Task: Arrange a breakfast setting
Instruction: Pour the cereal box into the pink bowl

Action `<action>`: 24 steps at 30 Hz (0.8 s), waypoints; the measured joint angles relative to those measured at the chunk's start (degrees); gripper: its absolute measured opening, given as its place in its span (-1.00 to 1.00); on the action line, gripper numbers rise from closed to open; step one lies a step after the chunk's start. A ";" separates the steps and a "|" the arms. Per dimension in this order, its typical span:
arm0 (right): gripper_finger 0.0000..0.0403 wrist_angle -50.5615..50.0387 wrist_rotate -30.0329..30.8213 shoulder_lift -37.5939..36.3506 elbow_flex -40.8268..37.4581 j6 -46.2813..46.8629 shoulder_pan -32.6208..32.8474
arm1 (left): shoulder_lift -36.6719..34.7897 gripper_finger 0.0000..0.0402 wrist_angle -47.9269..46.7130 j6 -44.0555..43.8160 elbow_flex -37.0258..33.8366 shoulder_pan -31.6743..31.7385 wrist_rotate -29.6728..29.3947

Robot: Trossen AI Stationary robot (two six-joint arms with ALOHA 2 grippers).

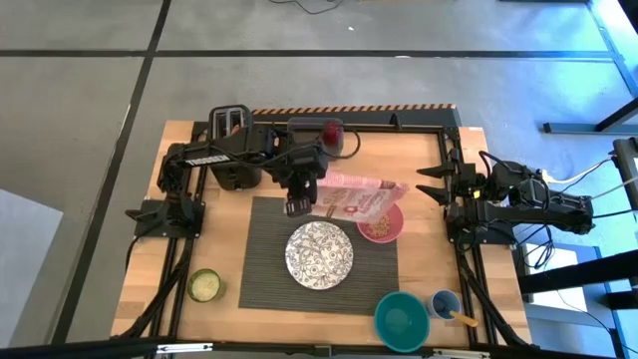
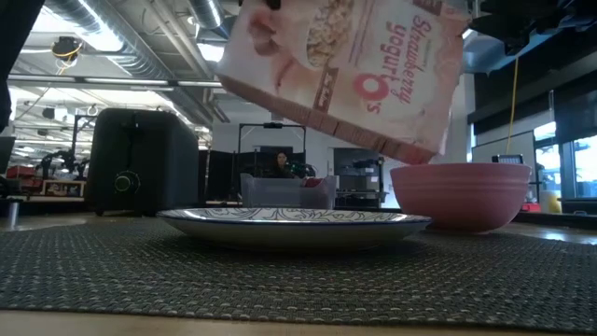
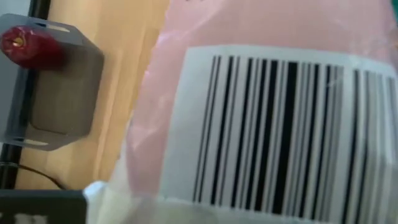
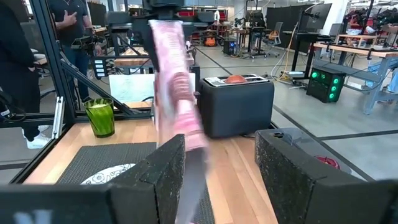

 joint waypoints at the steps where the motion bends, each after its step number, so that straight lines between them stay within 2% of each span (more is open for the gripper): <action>1: -0.08 0.00 0.00 0.00 0.00 0.00 0.00 | 0.00 -0.14 0.03 0.00 0.00 0.06 -0.61; 3: -0.08 0.00 0.00 0.00 0.00 -0.02 0.00 | 0.00 -0.14 -0.12 -0.80 0.00 -0.01 -2.62; 10: -0.08 0.00 0.00 0.00 0.00 -0.02 0.00 | 0.00 -0.14 0.76 0.13 0.00 0.14 2.54; 17: -0.08 0.02 -0.44 0.00 0.00 0.22 0.00 | 0.00 -0.14 -0.14 -1.14 0.00 0.74 -0.19; 21: -0.08 0.02 -0.44 0.00 0.00 0.22 0.00 | 0.00 -0.14 0.60 0.08 0.00 0.74 4.91; 24: -0.08 0.02 -0.44 0.00 0.00 0.24 0.00 | 0.00 -0.14 0.61 -0.57 0.02 0.74 3.24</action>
